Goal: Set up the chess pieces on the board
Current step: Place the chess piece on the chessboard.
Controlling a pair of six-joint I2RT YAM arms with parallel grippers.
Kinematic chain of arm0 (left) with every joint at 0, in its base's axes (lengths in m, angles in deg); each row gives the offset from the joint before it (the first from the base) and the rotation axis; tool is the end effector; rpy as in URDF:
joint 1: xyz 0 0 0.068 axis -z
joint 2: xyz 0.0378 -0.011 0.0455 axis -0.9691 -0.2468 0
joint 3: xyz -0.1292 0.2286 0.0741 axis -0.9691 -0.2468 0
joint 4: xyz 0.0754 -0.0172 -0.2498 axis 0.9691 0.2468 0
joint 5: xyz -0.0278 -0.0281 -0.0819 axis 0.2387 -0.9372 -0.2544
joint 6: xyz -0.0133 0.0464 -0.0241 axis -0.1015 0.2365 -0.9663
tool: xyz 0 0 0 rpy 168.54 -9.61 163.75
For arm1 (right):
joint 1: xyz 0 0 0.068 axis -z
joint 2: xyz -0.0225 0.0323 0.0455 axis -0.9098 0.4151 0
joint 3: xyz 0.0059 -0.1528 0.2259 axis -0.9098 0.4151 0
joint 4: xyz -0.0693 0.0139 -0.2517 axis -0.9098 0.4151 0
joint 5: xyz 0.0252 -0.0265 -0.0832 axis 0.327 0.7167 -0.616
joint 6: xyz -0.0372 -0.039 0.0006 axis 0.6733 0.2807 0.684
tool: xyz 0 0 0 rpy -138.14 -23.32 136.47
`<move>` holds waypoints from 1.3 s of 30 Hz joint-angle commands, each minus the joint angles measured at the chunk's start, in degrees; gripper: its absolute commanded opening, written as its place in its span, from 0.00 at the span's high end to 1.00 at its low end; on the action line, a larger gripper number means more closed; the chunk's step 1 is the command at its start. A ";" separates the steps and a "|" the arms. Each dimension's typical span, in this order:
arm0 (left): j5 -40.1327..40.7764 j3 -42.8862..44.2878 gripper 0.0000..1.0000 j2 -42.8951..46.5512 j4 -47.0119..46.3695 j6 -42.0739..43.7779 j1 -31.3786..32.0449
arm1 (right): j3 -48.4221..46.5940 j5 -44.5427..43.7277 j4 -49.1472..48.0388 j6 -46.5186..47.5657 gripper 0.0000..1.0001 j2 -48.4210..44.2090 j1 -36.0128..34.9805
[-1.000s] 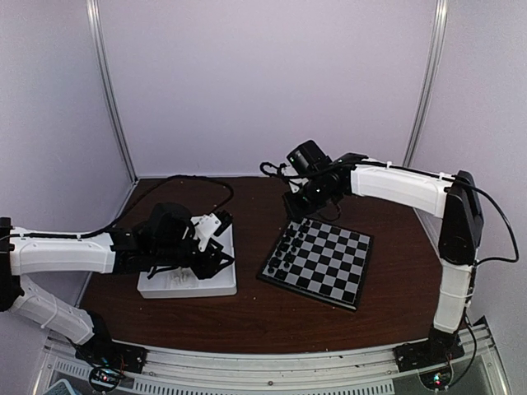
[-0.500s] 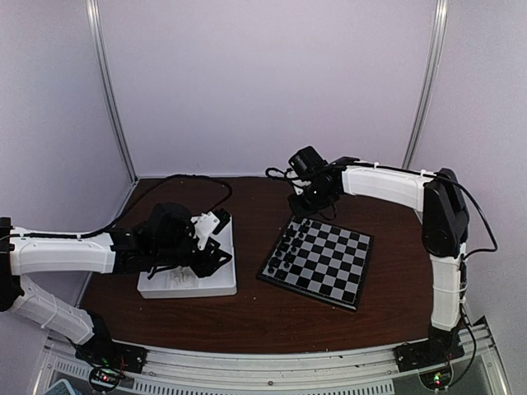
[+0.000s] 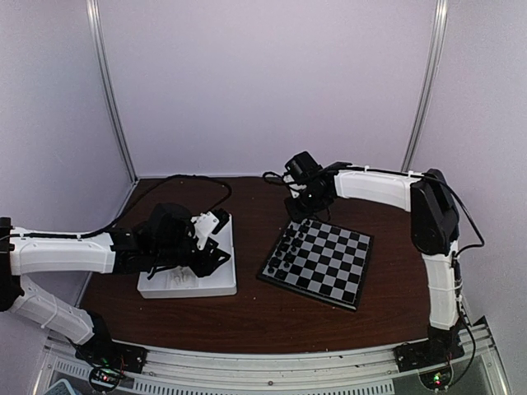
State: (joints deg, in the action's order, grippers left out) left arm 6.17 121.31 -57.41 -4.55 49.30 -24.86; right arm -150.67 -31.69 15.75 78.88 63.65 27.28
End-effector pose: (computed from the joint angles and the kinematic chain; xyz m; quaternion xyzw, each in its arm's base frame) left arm 0.1750 -0.2110 0.2239 0.3049 0.8380 -0.1987 0.4065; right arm 0.3721 0.2912 0.2154 -0.2234 0.9317 0.1034 0.2672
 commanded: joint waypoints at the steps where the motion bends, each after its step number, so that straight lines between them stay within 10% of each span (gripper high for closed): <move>1: 0.60 1.09 0.51 0.16 -1.38 -0.31 0.30 | -1.87 -0.37 -0.88 -0.09 1.00 1.30 0.55; 39: 1.18 1.37 0.51 -0.56 -0.40 -0.14 0.30 | -4.86 0.27 -0.94 0.94 0.96 7.12 1.54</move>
State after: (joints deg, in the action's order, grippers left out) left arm 6.61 121.31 -57.65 -4.27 49.30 -24.86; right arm -154.10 -31.24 14.54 79.29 69.77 28.46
